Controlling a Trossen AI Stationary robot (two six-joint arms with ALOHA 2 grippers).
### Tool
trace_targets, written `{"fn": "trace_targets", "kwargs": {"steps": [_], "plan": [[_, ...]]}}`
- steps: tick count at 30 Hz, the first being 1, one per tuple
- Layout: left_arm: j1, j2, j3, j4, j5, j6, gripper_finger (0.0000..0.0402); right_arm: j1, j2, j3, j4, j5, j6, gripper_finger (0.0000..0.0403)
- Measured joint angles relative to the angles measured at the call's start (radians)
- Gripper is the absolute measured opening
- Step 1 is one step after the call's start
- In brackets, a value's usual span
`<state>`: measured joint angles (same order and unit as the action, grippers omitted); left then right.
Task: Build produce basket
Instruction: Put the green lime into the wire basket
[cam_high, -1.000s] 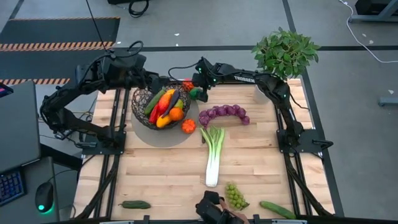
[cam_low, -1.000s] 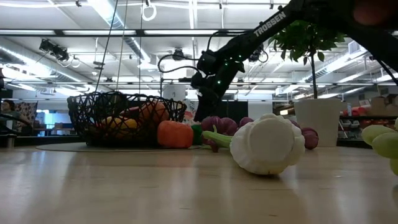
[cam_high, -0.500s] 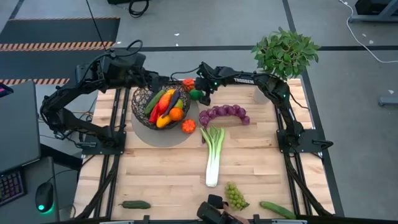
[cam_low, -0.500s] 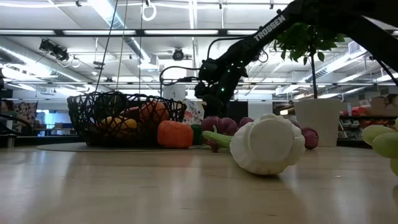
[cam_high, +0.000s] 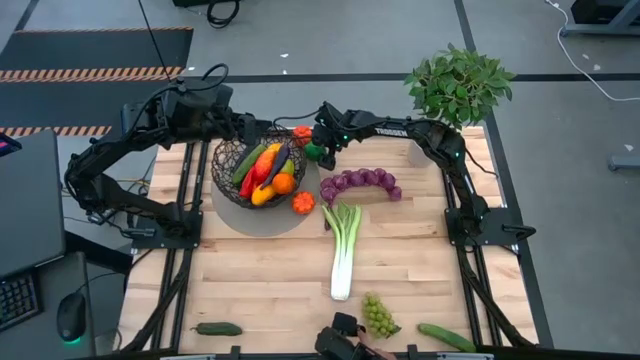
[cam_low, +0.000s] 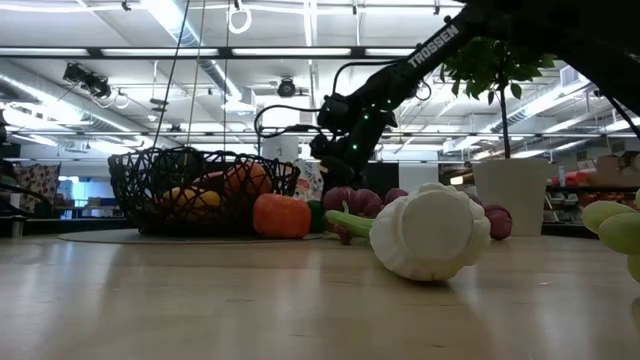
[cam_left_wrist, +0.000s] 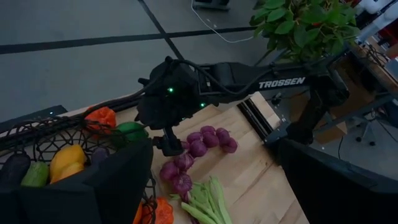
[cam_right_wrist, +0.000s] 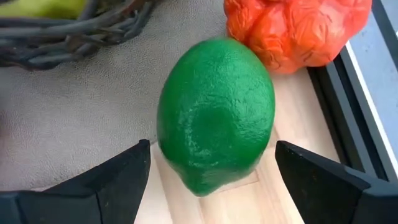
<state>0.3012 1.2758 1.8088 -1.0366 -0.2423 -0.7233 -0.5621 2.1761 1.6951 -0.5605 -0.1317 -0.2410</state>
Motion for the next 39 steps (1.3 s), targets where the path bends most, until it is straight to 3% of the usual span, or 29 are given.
{"fn": "trace_targets", "kwargs": {"steps": [5,15,27,35,39], "plan": [[0.0,0.0,0.0,0.0,0.0,0.001,0.0357,0.004,0.0,0.0,-0.001,-0.026,0.007,0.0328],[-0.001,0.0,0.0,0.0,0.0,0.001,0.0357,0.023,0.0,0.0,-0.004,-0.027,0.029,0.0195],[-0.002,0.0,0.0,-0.002,0.0,0.036,0.0357,0.0,-0.003,0.179,-0.283,0.009,0.028,0.0208],[0.01,0.0,0.001,-0.098,-0.001,-0.003,0.0357,0.016,-0.003,0.408,-0.507,0.065,0.086,0.0205],[0.01,0.0,0.001,-0.108,-0.001,0.001,0.0357,0.034,-0.004,0.527,-0.621,0.033,0.117,0.0205]]}}
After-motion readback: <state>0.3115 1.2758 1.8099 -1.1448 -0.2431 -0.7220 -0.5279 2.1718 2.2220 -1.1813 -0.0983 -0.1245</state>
